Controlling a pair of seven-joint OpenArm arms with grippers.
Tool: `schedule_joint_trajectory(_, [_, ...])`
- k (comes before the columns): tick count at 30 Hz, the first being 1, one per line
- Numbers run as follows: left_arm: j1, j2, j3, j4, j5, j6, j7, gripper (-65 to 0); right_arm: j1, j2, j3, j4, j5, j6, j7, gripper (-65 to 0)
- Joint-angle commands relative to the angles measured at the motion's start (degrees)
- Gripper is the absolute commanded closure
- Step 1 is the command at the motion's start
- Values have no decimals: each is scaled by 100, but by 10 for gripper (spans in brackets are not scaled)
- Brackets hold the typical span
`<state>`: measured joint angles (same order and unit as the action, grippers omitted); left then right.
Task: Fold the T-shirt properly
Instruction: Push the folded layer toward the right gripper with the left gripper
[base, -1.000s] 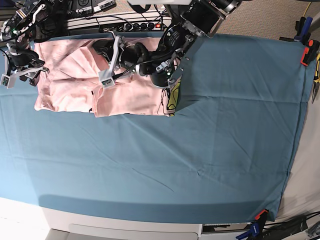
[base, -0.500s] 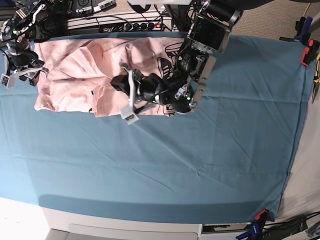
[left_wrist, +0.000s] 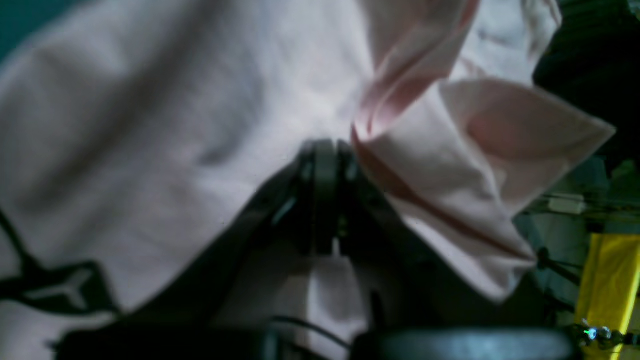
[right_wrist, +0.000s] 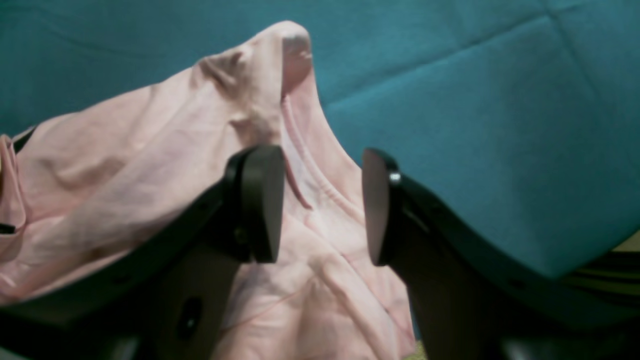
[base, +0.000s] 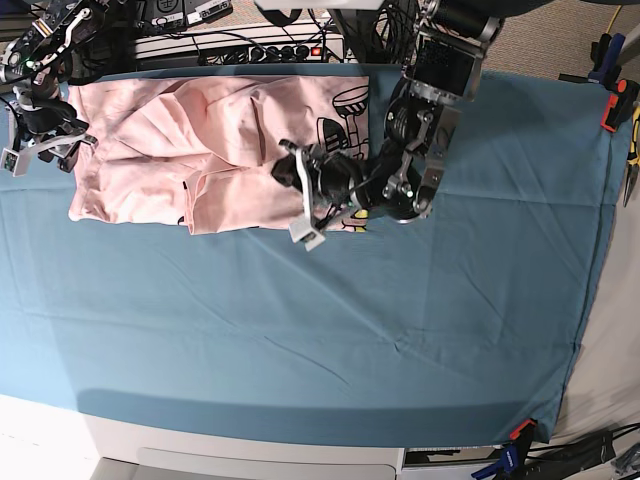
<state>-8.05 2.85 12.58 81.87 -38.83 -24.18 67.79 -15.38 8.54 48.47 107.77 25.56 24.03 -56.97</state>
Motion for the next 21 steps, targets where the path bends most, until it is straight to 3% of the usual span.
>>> schedule_joint_trajectory(1, [-44,83,2,116,-186,-15,-76,0,33,83,24,87,55,24,144,-259])
schedule_joint_trajectory(8, [157,297,7,116,-181,-20,-76,0,33,85,22,87,55,22,149,-259])
schedule_joint_trajectory(11, [133,302,111,122,87,63,-120,0,33,85,24,87,55,22,149,-259])
schedule_joint_trajectory(13, [138,302,271,138,315,234,-184,0,33,85,24,87,55,22,153,-259])
schedule_joint_trajectory(21, [142,487,1095,138,481,284,-184,0,33,85,22,87,55,22,170,-259])
